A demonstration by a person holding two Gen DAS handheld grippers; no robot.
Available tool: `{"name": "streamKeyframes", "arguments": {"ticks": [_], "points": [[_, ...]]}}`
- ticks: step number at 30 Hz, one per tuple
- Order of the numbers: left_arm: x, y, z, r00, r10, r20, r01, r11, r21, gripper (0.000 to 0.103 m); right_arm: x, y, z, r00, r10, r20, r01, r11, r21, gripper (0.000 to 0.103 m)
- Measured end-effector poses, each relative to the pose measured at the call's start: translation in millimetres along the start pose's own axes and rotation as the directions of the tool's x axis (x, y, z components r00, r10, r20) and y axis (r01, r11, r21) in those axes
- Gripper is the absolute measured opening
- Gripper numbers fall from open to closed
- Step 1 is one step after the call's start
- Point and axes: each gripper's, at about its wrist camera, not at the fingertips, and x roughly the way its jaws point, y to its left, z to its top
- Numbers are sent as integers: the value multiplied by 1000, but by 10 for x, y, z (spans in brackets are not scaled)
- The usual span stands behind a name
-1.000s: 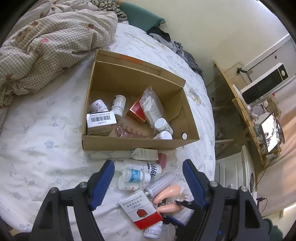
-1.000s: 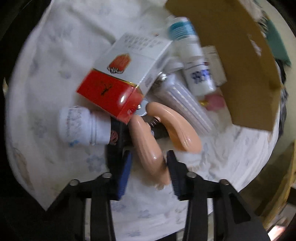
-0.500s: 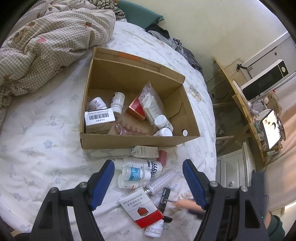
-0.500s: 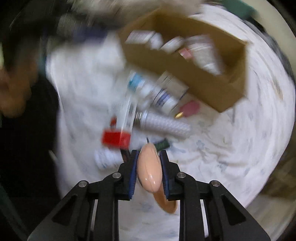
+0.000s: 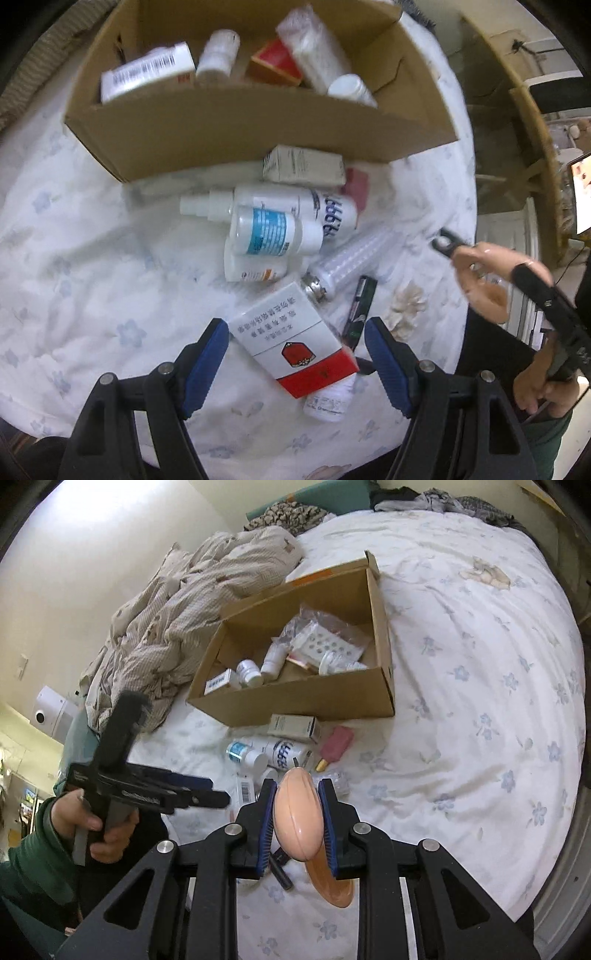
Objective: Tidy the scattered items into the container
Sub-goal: 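Grasp the white-red cigarette pack with the left gripper while right holds the toy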
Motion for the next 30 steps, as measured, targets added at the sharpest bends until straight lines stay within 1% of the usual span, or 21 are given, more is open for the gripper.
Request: {"name": "streamKeyframes", "arguments": {"ticks": [4, 6, 8, 10, 11, 13, 14, 15, 16, 17, 18, 19, 22, 25, 26, 27, 29, 30], "points": [[184, 60, 6, 998, 4, -58, -7, 998, -58, 77, -35, 28, 27, 999, 22, 31, -22, 1000, -10, 25], [270, 47, 6, 997, 13, -74, -17, 998, -60, 77, -72, 46, 33, 998, 34, 43, -33, 999, -20, 25], [332, 15, 19, 996, 40, -82, -44, 998, -44, 77, -92, 74, 55, 998, 45, 53, -44, 999, -33, 25], [334, -12, 41, 996, 71, -62, -72, 997, -23, 75, -99, 88, 68, 997, 50, 59, -47, 998, -40, 25], [310, -22, 53, 995, 90, -41, -90, 996, -11, 63, -115, 88, 71, 996, 54, 65, -51, 998, -38, 25], [242, -53, 46, 995, 99, -11, -99, 995, 21, 48, -154, 73, 69, 995, 63, 76, -60, 998, -34, 25], [206, -69, 41, 995, 103, 4, -103, 994, 37, 38, -175, 62, 65, 994, 69, 81, -66, 997, -31, 25], [159, -84, 33, 995, 101, 20, -102, 993, 52, 33, -191, 50, 61, 994, 73, 85, -71, 997, -28, 25], [103, -98, 25, 995, 94, 36, -96, 993, 65, 18, -204, 40, 58, 993, 77, 87, -75, 997, -26, 25], [50, -109, 17, 995, 85, 50, -89, 993, 76, 6, -211, 36, 57, 993, 78, 89, -76, 997, -26, 25], [8, -108, 14, 996, 76, 54, -80, 994, 79, 2, -214, 36, 57, 993, 77, 91, -74, 997, -26, 25], [-29, -110, 13, 996, 68, 58, -72, 994, 81, 0, -213, 39, 56, 993, 76, 91, -74, 997, -27, 25], [-54, -120, 23, 996, 74, 56, -79, 993, 86, 0, -197, 54, 45, 994, 70, 86, -67, 997, -34, 25], [36, -119, -4, 995, 103, 12, -104, 990, 97, 0, -178, 74, 36, 995, 61, 79, -58, 997, -41, 25], [80, -140, -19, 994, 108, -8, -106, 988, 109, 6, -176, 81, 33, 995, 60, 79, -56, 997, -44, 25], [121, -166, -35, 993, 113, -28, -109, 987, 121, 15, -179, 87, 30, 995, 58, 79, -55, 997, -48, 25], [149, -246, -64, 990, 135, -47, -127, 982, 137, 81, -184, 91, 28, 995, 55, 79, -51, 997, -53, 25], [145, -281, -77, 988, 150, -40, -142, 978, 153, 84, -184, 88, 28, 995, 55, 79, -51, 997, -52, 25]]}}
